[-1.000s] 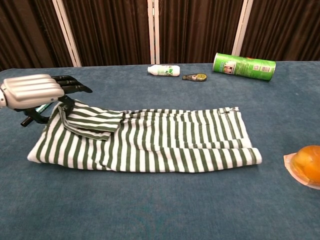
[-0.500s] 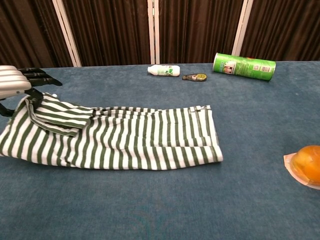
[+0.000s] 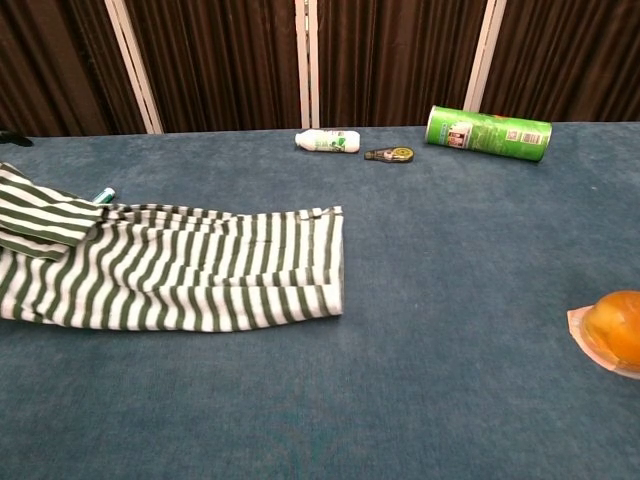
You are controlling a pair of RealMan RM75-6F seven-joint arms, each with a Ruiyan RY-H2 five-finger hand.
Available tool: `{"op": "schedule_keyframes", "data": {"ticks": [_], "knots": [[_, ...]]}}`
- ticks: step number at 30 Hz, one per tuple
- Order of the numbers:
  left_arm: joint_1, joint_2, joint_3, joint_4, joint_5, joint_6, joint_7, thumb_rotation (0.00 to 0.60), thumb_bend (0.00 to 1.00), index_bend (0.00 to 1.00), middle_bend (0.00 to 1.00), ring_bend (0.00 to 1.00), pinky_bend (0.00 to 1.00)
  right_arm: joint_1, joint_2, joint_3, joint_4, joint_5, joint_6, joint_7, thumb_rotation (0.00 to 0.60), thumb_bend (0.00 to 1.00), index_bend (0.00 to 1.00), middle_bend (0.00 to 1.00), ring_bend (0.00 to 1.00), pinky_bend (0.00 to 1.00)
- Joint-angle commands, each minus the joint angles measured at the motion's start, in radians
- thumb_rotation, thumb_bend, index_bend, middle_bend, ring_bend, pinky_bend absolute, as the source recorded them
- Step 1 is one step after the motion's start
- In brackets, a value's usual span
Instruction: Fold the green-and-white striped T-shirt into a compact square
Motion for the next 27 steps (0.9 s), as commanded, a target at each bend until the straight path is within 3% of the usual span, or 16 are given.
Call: {"op": "schedule_keyframes", "data": {"ticks": [1,10,16,27], "knots": [[0.010,0.008,-0.005,0.010,-0.006,0.000,-0.010,0.600,0.57,0.82,0.00,0.00,0.00,0.001,-0.002,-0.001,0.000,-0.002,-0.002,-0.006,0.600,0.03,0.16,0.03,0.00,0.00],[-0.005,-0.018,-0.036,-0.018,-0.018,0.048,-0.057,0.600,0.57,0.82,0.00,0.00,0.00,0.001,-0.003,0.000,-0.003,0.000,-0.001,-0.006,0.600,0.03,0.17,0.03,0.00,0.00],[-0.076,-0.083,-0.086,-0.125,-0.029,0.091,-0.077,0.600,0.57,0.82,0.00,0.00,0.00,-0.001,0.004,0.003,-0.004,0.006,0.003,0.013,0.600,0.03,0.17,0.03,0.00,0.00],[-0.199,-0.155,-0.142,-0.292,-0.030,0.037,0.037,0.600,0.57,0.83,0.00,0.00,0.00,-0.002,0.015,0.007,0.003,0.012,0.007,0.043,0.600,0.03,0.17,0.03,0.00,0.00]]}}
